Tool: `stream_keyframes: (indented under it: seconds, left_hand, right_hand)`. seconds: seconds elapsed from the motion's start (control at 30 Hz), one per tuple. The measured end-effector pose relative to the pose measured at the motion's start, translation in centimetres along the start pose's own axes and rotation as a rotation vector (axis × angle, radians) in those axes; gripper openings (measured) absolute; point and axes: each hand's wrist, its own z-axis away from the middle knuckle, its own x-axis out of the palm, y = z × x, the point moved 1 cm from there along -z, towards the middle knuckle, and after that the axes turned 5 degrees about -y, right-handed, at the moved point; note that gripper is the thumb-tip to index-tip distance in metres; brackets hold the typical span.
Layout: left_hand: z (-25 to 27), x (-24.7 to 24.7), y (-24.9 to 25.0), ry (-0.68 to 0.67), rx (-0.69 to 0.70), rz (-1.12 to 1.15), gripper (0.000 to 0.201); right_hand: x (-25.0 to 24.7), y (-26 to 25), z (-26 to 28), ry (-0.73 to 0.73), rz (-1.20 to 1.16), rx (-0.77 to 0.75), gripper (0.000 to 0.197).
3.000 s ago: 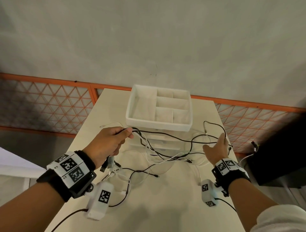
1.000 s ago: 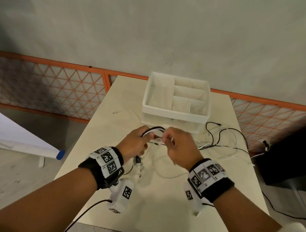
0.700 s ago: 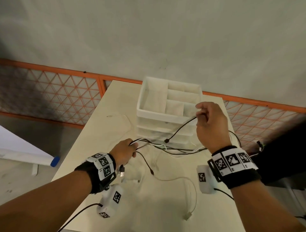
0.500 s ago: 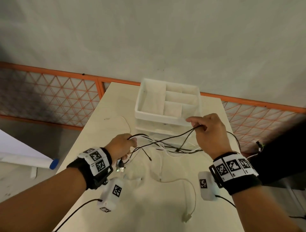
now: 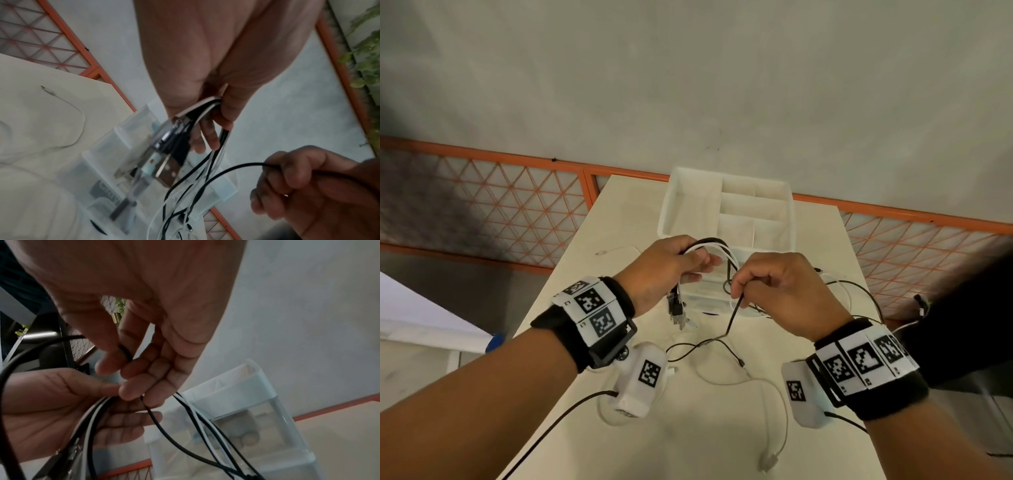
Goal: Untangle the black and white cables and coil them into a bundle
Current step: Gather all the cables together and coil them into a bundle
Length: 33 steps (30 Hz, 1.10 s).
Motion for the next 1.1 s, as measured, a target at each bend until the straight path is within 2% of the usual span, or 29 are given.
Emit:
stream_keyframes:
  seconds: [0.1, 0.23, 0.37, 0.43, 0.47, 0.5, 0.57, 0.63, 0.67, 0.7, 0.73, 0.83, 0.87, 0.9, 0.93, 0.97, 1.0, 1.07, 1.1]
  left_hand:
    - [-0.1, 0.5, -0.2, -0.064, 0.021, 0.001, 0.014]
    - [-0.3, 1.0, -0.7, -0.101, 0.020, 0.008, 0.020]
    - [0.1, 0.3, -0.6, 0.062, -0.016, -0.003, 0.018]
    - [0.4, -0.4, 0.2, 0.120, 0.013, 0.040, 0.015]
    - [0.6, -0.8, 0.7, 0.134, 0.043, 0.044, 0.014]
    - [0.7, -1.2, 1.2, 0.146, 0.076, 0.042, 0.013]
    - [0.9, -1.9, 2.1, 0.197, 0.128, 0.027, 0.011]
    - [0.9, -2.8, 2.0, 0.285, 0.107, 0.015, 0.009]
    - [0.8, -3.1, 1.6, 0.321, 0.072, 0.020, 0.009]
    - [0.7, -3.4, 1.1, 0.349, 0.025, 0.029, 0.014]
    - [0.5, -3.5, 0.5, 0.371, -0.031, 0.041, 0.018]
    - [0.3, -3.6, -1.1, 0.419, -0.176, 0.106, 0.015]
    - [0.2, -3.5, -1.4, 0.424, -0.195, 0.148, 0.015]
    - [0.2, -3.5, -1.5, 0.425, -0.200, 0.191, 0.015]
    - [0.3, -3.5, -1.4, 0.424, -0.196, 0.232, 0.016]
    - [0.3, -3.6, -1.2, 0.424, -0.183, 0.269, 0.018]
    - [0.3, -3.7, -0.9, 0.427, -0.162, 0.307, 0.019]
    - [0.4, -4.1, -0.1, 0.435, -0.110, 0.379, 0.021]
    - [0.4, -4.4, 0.3, 0.436, -0.090, 0.406, 0.021]
  right_hand:
    - [0.4, -0.3, -0.1, -0.021, -0.056, -0.020, 0.019]
    - [0.5, -1.1, -0.7, 0.098, -0.153, -0.075, 0.016]
    - [-0.8, 0.1, -1.4, 0.364, -0.147, 0.038, 0.029]
    - [-1.0, 2.6, -1.4, 0.428, 0.003, 0.141, 0.021]
    - [-0.7, 4.4, -1.2, 0.396, 0.141, 0.238, 0.011]
    - [-0.3, 6.3, -0.6, 0.319, 0.287, 0.353, 0.011]
    - [1.0, 10.4, 0.7, 0.107, 0.484, 0.587, 0.026]
    - [1.7, 12.4, 2.0, -0.024, 0.520, 0.756, 0.028]
    - [1.4, 12.5, 2.1, -0.051, 0.528, 0.784, 0.030]
    - [0.8, 12.0, 1.9, -0.025, 0.531, 0.750, 0.033]
    - [-0.2, 11.1, 1.4, 0.076, 0.501, 0.672, 0.034]
    - [-3.7, 6.0, 0.3, 0.503, 0.281, 0.310, 0.019]
    - [-4.6, 4.8, 0.1, 0.597, 0.206, 0.225, 0.016]
    - [-5.0, 4.5, 0.2, 0.656, 0.172, 0.195, 0.017]
    - [-5.0, 5.0, 0.3, 0.660, 0.177, 0.230, 0.022]
    - [-4.7, 6.1, 0.5, 0.601, 0.234, 0.324, 0.029]
    - [-3.9, 7.9, 0.9, 0.468, 0.366, 0.464, 0.035]
    - [-1.9, 12.2, 2.7, 0.110, 0.615, 0.737, 0.044]
    - [-1.1, 13.8, 3.9, -0.021, 0.658, 0.839, 0.046]
